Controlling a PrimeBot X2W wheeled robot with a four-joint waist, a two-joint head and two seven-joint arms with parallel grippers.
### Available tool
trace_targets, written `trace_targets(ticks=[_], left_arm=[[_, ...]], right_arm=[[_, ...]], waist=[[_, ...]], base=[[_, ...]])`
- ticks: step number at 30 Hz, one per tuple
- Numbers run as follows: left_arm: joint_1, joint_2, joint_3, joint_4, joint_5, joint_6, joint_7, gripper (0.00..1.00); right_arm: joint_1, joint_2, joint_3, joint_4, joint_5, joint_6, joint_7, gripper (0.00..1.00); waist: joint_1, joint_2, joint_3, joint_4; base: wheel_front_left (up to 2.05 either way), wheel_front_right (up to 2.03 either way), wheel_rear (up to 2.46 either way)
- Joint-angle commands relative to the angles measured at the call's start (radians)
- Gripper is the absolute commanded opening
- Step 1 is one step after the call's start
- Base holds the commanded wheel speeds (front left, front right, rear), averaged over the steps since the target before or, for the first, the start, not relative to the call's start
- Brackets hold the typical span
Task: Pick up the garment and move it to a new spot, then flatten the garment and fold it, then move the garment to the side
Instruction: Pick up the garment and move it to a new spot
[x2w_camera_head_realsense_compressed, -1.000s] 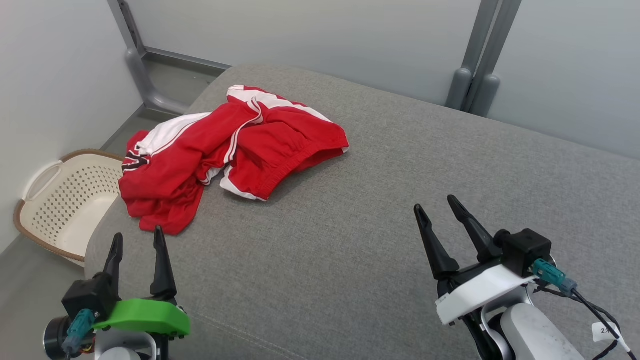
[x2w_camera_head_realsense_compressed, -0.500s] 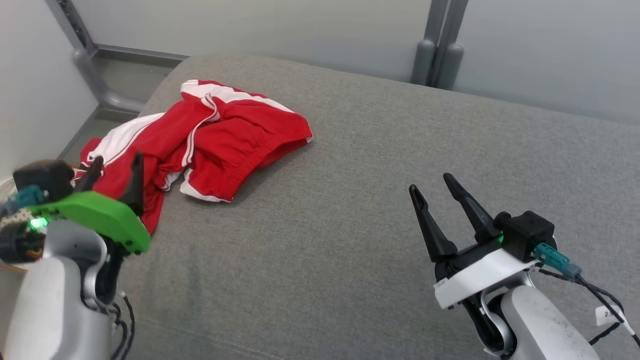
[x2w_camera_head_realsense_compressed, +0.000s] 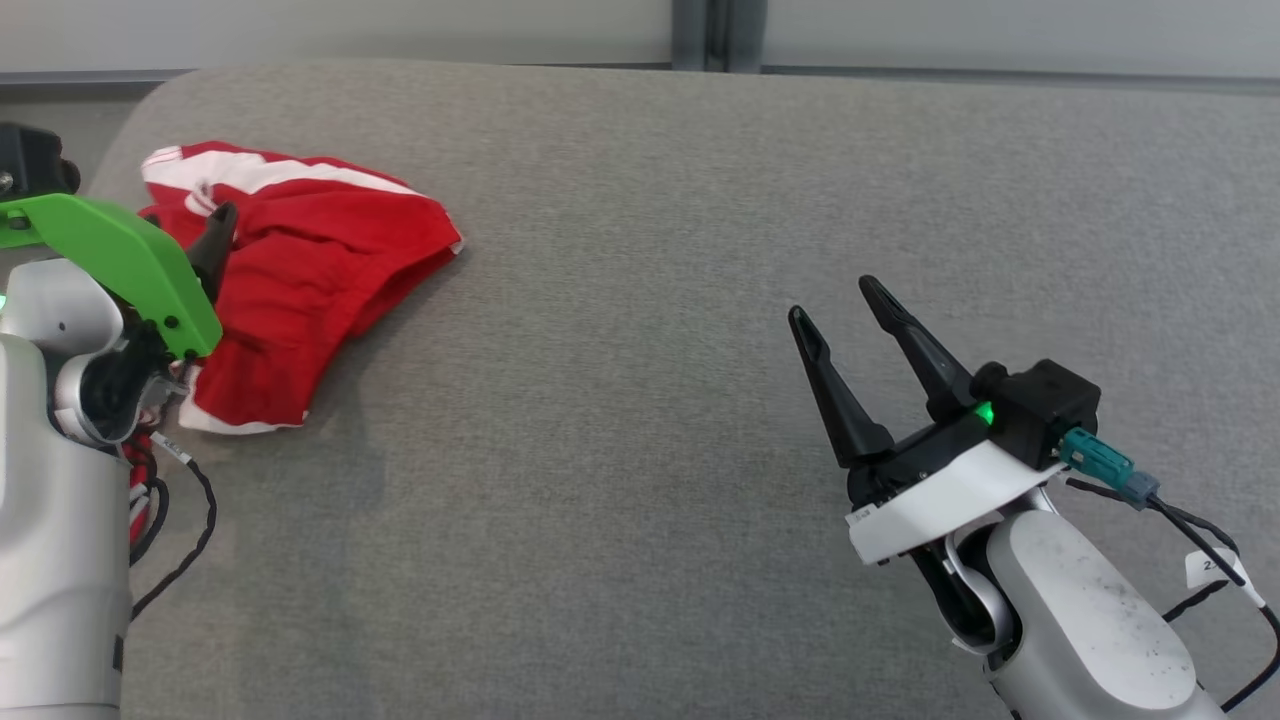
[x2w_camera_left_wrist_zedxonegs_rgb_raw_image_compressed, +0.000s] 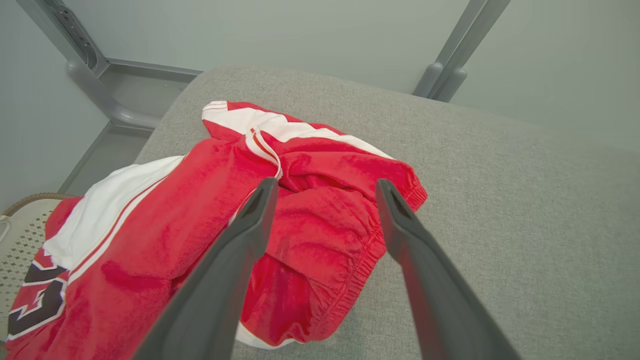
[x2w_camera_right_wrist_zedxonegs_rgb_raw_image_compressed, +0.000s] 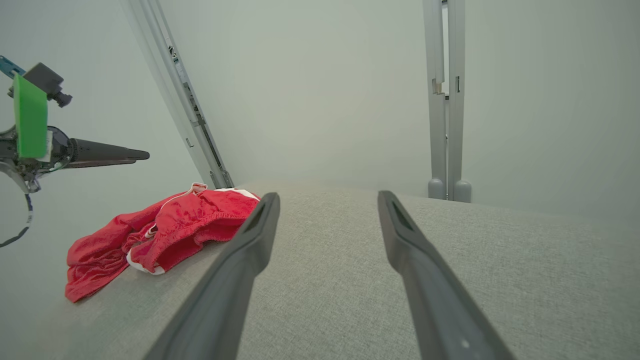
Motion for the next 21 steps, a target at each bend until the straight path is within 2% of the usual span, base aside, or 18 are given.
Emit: trace_targets(ticks=[1,9,14,18,19,21], left_arm=[[-0.027,0.019,-0.011,0.029,-0.009,-0.007,0.013,1.00],[-0.071,0.067,-0.068,0.196,-0.038,-0.007,0.023,1.00],[-0.081,0.084,-0.080,0.316,-0.047,-0.007,-0.004,1.00],[-0.078,0.089,-0.108,0.399,-0.051,-0.007,0.018,1.00],[-0.079,0.092,-0.116,0.411,-0.053,-0.007,0.024,0.87],[-0.080,0.091,-0.131,0.424,-0.058,-0.007,0.015,0.00]], right_arm=[[-0.018,-0.001,0.002,-0.006,0.006,0.000,-0.002,1.00],[-0.045,0.003,0.016,-0.012,0.015,0.000,-0.002,1.00],[-0.056,0.002,0.021,-0.009,0.022,0.000,-0.003,1.00],[-0.057,-0.001,0.024,-0.003,0.022,0.000,-0.003,1.00],[-0.057,-0.002,0.024,-0.001,0.022,0.000,-0.003,1.00],[-0.054,-0.004,0.021,0.002,0.021,0.000,-0.003,1.00]], waist=[[0.0000,0.0000,0.087,-0.110],[0.0000,0.0000,0.131,-0.184],[0.0000,0.0000,0.142,-0.201],[0.0000,0.0000,0.141,-0.204],[0.0000,0.0000,0.140,-0.203],[0.0000,0.0000,0.135,-0.199]], base=[[0.00,0.00,0.00],[0.00,0.00,0.00],[0.00,0.00,0.00],[0.00,0.00,0.00],[0.00,0.00,0.00],[0.00,0.00,0.00]])
